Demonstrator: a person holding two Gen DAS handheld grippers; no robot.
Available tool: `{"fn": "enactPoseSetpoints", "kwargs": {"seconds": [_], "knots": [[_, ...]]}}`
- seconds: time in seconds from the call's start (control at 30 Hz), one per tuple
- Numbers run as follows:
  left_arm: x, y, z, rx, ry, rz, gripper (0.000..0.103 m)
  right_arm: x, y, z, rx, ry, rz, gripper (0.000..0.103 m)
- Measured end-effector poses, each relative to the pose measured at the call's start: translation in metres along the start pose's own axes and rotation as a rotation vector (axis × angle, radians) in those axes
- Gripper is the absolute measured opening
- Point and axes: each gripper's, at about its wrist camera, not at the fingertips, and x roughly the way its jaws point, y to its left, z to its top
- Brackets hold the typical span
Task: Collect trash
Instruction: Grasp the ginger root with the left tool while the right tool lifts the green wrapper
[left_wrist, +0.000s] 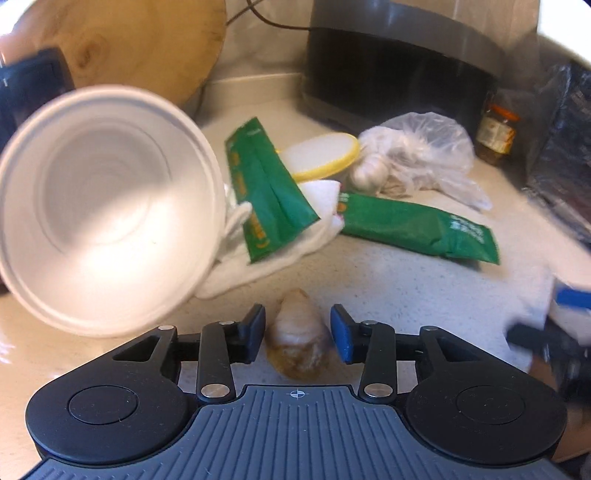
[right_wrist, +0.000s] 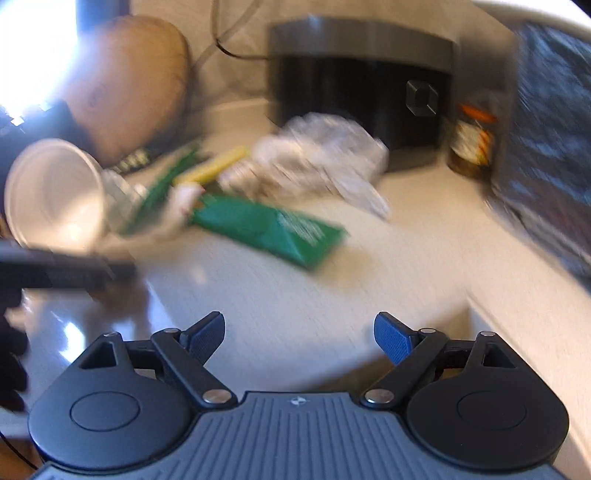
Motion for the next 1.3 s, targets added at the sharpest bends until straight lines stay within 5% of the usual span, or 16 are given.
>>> {"fn": "enactPoseSetpoints", "kwargs": {"seconds": [0.3,0.5,0.6,0.7,0.93,1.13,1.3], "knots": [[-0.032,0.054,-0.015,-0.221,0.051,-0.124,0.042,0.086,0.075,0.142,-0.051,0.033,0.147,0.086],[-0.067,0.093,-0.021,-0.250,0.007,-0.061,0.042,0.180,0.124,0.168,-0.104,0.176,0.089,0.059],[-0.073,0.109,-0.023,-0.274,0.005,-0.041,0.042,0.199,0.137,0.162,-0.153,0.269,0.103,0.023],[-0.070,0.115,-0.021,-0.275,0.016,-0.042,0.042,0.180,0.136,0.164,-0.143,0.258,0.146,0.011],[-0.059,0.078,-0.001,-0.144,0.033,-0.148,0.042,0.066,0.070,0.157,0.003,0.126,0.174,0.007],[-0.052,0.011,0.006,-0.004,0.074,-0.285,0.042,-0.024,-0.017,0.101,0.144,0.093,0.068,0.006],[-0.038,-0.048,-0.006,0.102,0.183,-0.455,0.042,-0.081,-0.078,0.031,0.281,0.106,-0.053,0.006]]}}
